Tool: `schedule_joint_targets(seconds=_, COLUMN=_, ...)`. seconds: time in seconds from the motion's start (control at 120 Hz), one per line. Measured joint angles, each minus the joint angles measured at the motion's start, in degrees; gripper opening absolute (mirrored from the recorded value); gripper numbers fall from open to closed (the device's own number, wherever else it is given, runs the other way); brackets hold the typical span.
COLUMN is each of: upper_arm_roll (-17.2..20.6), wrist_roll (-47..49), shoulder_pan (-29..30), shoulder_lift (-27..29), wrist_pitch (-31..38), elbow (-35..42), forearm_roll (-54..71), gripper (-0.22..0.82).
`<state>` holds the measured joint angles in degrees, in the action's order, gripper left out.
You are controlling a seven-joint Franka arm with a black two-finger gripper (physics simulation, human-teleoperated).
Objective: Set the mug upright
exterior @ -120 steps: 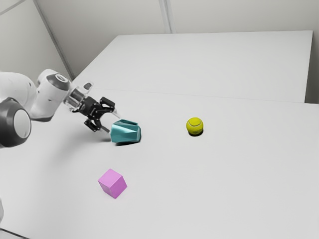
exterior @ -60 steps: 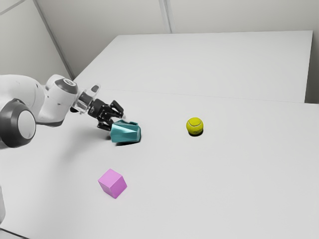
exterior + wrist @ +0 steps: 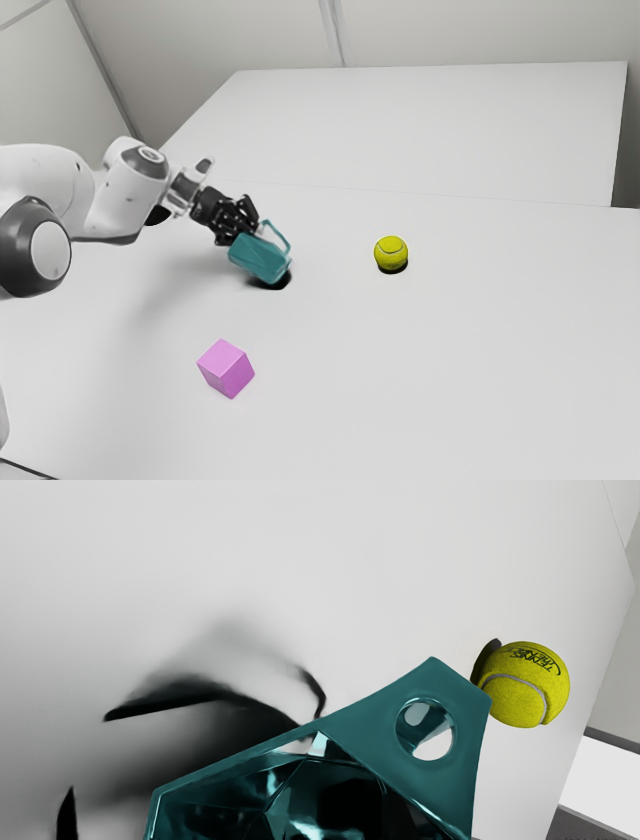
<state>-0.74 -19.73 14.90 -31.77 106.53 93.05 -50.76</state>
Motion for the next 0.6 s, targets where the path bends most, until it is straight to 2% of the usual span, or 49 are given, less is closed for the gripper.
schedule_joint_targets(seconds=0.217, upper_arm_roll=0.3, wrist_roll=0.5, shoulder_pan=-2.5, shoulder_lift=2.9, wrist_pitch=1.3, elbow=0.7, forearm_roll=5.6, gripper=-0.18)
schedule_joint_targets(seconds=0.4, upper_arm_roll=1.2, wrist_roll=1.9, shoulder_pan=-7.0, shoulder_lift=9.4, wrist_pitch=4.5, elbow=3.0, forearm_roll=22.7, gripper=-0.18)
schedule_joint_targets(seconds=0.6, upper_arm_roll=2.5, wrist_roll=6.2, shoulder_pan=-10.0, shoulder_lift=16.9, wrist_pitch=9.6, elbow=10.5, forearm_roll=40.1, gripper=-0.18)
